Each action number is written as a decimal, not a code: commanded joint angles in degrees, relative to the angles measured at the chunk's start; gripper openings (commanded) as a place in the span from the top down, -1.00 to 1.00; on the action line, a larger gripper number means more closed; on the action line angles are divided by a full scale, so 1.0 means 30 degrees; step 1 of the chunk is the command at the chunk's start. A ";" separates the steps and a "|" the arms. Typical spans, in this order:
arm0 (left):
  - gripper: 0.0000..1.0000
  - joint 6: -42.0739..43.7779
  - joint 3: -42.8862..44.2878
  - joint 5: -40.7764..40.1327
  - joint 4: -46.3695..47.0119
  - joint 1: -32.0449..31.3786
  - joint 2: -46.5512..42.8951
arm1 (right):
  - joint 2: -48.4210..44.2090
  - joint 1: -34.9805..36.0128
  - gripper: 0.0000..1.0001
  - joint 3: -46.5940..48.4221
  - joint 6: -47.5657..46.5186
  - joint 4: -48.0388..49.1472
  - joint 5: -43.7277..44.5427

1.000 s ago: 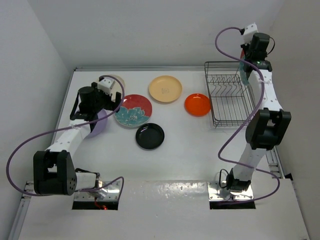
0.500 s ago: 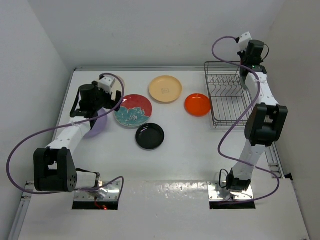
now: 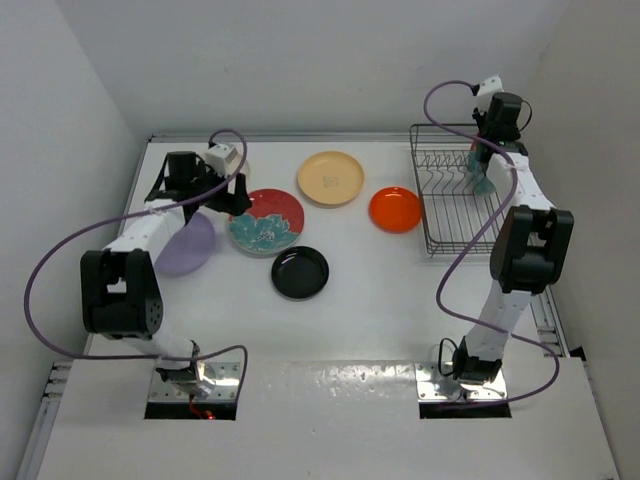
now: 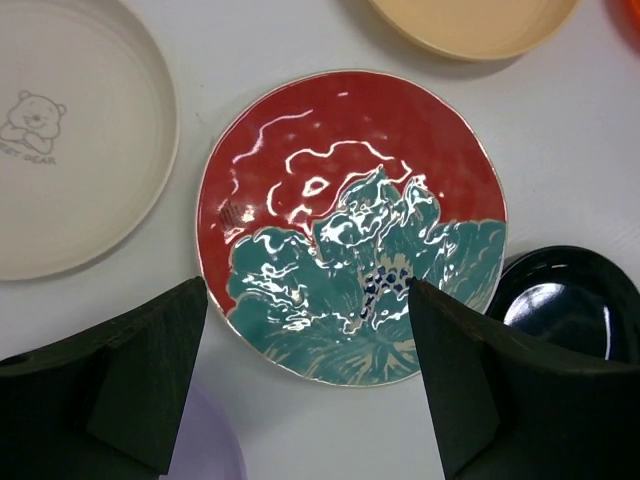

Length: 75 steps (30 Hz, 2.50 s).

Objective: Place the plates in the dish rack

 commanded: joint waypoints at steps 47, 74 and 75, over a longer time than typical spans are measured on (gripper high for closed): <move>1.00 0.2568 0.9161 0.8802 -0.8039 0.2758 1.1880 | -0.6297 0.8925 -0.99 -0.1331 0.2286 -0.3439 -0.4289; 1.00 1.4375 1.9593 1.3078 -1.9843 -0.0523 1.0442 | 0.4454 1.1004 -0.48 0.2480 1.1584 -0.1168 -1.9395; 1.00 1.4639 1.9825 1.3080 -2.0252 -0.0523 1.0442 | 0.4630 1.1004 -0.42 0.2509 1.1527 -0.1082 -1.9421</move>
